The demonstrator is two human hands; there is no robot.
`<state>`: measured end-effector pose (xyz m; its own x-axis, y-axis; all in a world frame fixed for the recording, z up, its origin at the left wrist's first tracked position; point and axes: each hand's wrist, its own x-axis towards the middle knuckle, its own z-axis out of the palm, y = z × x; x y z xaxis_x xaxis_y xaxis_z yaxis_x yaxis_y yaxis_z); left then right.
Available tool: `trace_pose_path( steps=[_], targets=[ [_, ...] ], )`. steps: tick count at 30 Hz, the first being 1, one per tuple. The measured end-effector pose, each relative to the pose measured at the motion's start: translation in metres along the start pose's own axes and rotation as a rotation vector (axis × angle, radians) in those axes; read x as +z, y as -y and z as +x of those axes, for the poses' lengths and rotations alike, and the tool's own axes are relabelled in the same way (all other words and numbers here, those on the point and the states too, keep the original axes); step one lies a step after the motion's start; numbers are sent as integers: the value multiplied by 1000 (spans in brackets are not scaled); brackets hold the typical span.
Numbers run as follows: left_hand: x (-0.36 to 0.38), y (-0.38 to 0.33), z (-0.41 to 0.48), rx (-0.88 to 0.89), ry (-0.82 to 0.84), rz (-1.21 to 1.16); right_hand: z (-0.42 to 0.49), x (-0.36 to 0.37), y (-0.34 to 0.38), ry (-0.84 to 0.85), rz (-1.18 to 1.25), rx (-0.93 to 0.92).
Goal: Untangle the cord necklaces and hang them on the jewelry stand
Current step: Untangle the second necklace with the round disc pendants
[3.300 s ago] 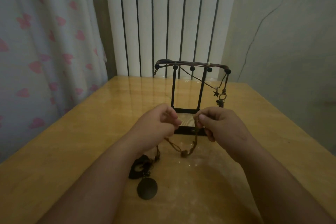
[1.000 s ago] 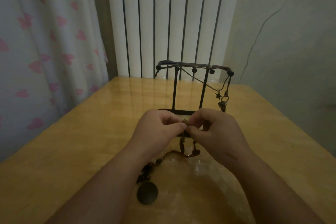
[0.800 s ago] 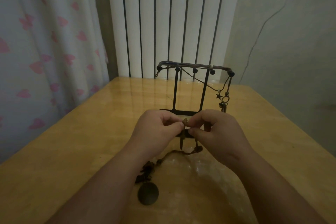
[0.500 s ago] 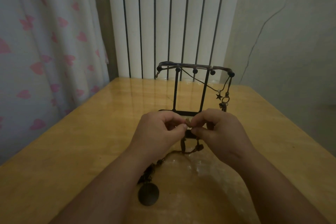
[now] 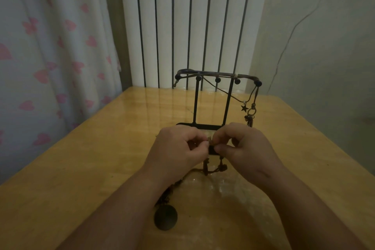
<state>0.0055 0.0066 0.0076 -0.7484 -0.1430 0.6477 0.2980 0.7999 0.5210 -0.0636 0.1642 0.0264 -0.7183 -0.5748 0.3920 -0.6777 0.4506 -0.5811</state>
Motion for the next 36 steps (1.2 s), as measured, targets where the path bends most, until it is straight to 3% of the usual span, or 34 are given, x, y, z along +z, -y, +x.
trace_pose_path(
  steps=[14, 30, 36],
  targets=[
    [-2, -1, 1, -29, -35, -27, -1, 3, -2, -23, 153, -38],
    [-2, -2, 2, -41, -2, 0, -1, 9, 2, -35, 30, -32],
    [-1, -3, 1, -41, 38, 4, -1, 10, 0, 35, 21, -16]
  ],
)
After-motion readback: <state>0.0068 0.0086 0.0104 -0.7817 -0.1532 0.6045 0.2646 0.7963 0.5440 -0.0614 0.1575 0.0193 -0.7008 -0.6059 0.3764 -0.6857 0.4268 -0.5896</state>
